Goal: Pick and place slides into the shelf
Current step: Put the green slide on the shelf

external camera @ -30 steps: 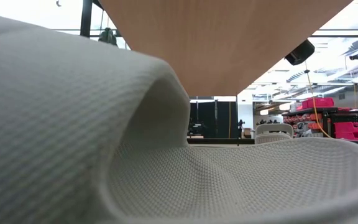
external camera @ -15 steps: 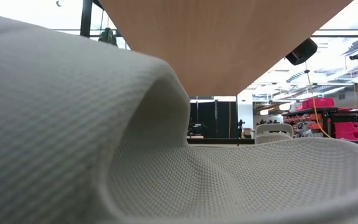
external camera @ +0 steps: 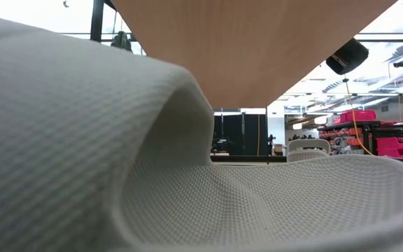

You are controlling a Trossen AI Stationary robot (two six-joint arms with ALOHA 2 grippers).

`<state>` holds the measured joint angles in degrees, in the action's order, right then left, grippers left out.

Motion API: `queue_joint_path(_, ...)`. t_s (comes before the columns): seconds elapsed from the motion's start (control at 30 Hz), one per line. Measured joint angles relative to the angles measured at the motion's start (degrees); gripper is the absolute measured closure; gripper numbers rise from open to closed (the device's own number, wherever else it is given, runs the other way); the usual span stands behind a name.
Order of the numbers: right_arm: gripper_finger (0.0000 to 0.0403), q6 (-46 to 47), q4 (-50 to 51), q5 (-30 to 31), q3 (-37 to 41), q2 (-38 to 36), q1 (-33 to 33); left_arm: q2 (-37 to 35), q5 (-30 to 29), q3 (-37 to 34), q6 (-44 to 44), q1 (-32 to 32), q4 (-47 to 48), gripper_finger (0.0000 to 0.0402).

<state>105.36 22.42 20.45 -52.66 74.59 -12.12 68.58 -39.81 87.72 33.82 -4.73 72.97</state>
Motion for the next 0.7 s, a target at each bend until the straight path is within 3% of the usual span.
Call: queue_joint_path(0.7,0.0261,-0.5,4.7,-1.3,0.0,-3.4,0.1,0.0,0.0,0.0,-0.1,0.0,-0.7,0.0370)
